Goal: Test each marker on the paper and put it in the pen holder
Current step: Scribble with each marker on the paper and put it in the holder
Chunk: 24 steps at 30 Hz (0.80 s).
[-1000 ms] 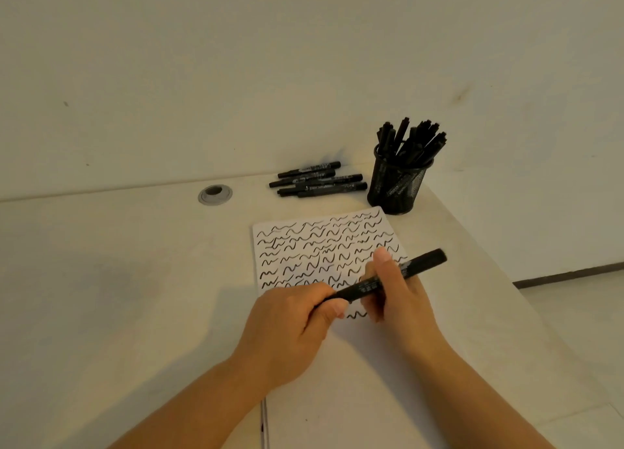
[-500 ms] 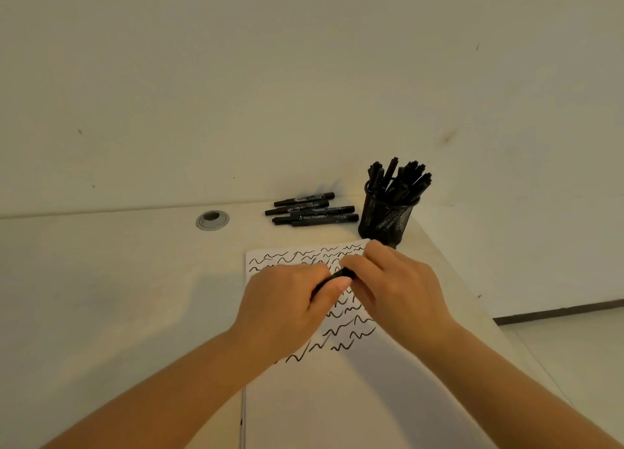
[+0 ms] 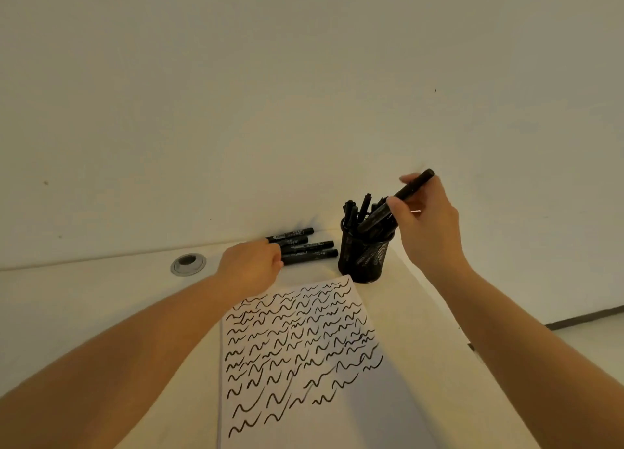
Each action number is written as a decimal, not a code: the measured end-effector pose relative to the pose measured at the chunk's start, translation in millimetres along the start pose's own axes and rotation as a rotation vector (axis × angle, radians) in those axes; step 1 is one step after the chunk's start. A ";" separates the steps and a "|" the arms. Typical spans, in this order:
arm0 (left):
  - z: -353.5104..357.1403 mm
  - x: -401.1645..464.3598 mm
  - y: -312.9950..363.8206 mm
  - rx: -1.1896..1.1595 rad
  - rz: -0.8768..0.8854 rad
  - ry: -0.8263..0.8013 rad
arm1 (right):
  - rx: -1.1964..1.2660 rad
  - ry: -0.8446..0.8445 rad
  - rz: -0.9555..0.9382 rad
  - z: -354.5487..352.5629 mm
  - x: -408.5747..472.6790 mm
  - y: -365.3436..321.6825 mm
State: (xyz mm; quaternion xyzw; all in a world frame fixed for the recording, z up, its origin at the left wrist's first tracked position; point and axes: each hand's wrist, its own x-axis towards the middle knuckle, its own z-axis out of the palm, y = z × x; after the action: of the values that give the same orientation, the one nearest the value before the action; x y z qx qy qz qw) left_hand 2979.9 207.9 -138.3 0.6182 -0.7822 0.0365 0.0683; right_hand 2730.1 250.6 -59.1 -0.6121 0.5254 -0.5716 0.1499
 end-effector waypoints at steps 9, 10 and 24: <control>11.7 53.0 -16.4 -0.105 0.020 -0.033 | -0.176 -0.051 0.000 18.6 15.7 22.8; 13.8 56.0 -15.2 -0.100 0.026 -0.029 | -0.213 -0.059 -0.008 20.3 15.8 26.4; 35.5 67.3 -10.5 -0.222 -0.084 -0.084 | -0.537 -0.150 -0.138 33.1 12.3 48.5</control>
State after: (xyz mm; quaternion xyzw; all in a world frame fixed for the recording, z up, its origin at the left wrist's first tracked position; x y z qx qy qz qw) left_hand 2972.7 135.7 -163.4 0.6402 -0.7569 -0.0794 0.1049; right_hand 2733.1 207.2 -100.4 -0.7050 0.6025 -0.3737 -0.0186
